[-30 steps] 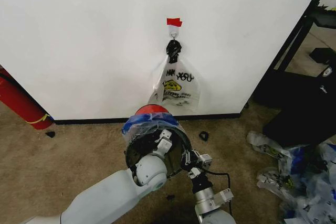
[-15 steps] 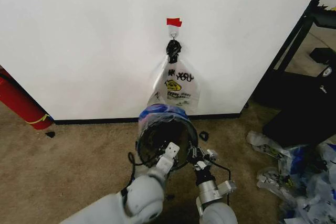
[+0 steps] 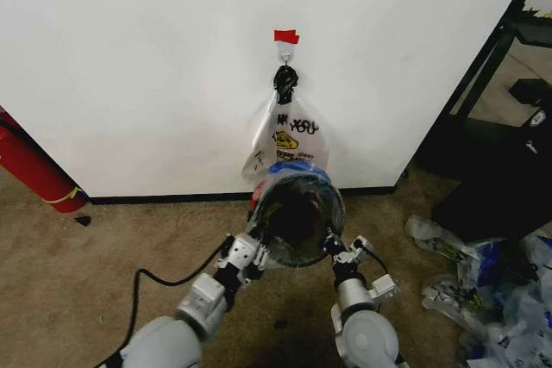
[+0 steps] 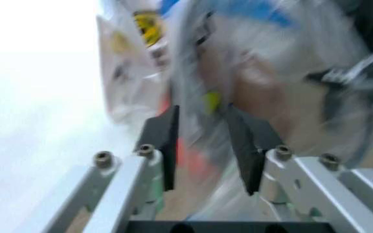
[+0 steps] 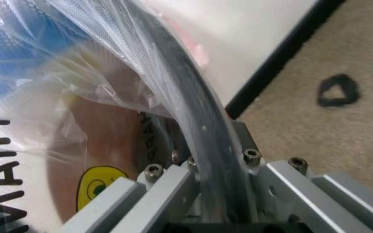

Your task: Pick up the garbage bag from the wall and place it over the trash bin.

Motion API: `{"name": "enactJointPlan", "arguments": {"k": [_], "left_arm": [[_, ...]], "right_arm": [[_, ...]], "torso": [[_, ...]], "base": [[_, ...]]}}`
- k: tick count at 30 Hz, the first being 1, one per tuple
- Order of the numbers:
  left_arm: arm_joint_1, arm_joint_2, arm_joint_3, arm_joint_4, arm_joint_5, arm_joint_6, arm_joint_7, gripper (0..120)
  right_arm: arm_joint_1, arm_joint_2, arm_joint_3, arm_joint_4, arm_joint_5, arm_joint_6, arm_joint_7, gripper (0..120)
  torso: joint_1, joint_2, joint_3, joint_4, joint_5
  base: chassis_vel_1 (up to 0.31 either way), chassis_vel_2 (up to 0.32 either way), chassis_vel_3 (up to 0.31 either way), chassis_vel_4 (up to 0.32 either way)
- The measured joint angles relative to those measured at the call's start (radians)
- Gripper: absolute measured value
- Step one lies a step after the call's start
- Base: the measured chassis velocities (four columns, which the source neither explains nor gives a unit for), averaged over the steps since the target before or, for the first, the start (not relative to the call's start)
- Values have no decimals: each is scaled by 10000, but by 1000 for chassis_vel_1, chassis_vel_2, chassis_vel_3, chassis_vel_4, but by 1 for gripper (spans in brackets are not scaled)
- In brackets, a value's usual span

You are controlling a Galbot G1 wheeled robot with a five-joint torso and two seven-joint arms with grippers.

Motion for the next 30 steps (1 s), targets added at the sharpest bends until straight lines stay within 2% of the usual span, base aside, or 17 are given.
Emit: {"name": "enactJointPlan", "arguments": {"k": [3,5,7,11,13,15,18,24,30], "left_arm": [[410,200,-310,167,257,302,1,52],[457,209,-312,237,310,344,4,54],[532,198,-277,447,449,422,8,61],[350,-28,-73,1144,562,629,-125,81],[309,-58,-62,1228,559,659,-148,82],[110,-172,-61,1657,571,711,-227,95],[-6,-219,-130,1962,690,708,-248,100],[-114,-240,-409,2635,1033,511,-96,100],[-494,-345,-337,3433,1114,-290,452,100]], "right_arm": [[-143,22,162,175,288,-66,226,0],[-182,23,173,226,311,-77,235,0],[-279,26,192,362,332,-94,238,0],[-528,10,188,732,234,-129,244,0],[-562,0,181,790,213,-136,251,0],[-751,-71,127,1066,34,-195,308,0],[-913,-164,40,1240,-172,-212,338,0],[-1046,-418,-236,1527,-335,-379,540,0],[-1159,-560,-486,1948,-318,-846,856,0]], "torso": [[0,0,0,0,1],[0,0,0,0,0],[0,0,0,1,0],[0,0,0,0,0],[0,0,0,0,0],[0,0,0,1,0],[0,0,0,0,1],[0,0,0,2,3],[0,0,0,0,1]], "base": [[0,0,0,0],[0,0,0,0],[0,0,0,0],[0,0,0,0],[0,0,0,0],[0,0,0,0],[0,0,0,0],[0,0,0,0],[0,0,0,0]]}}
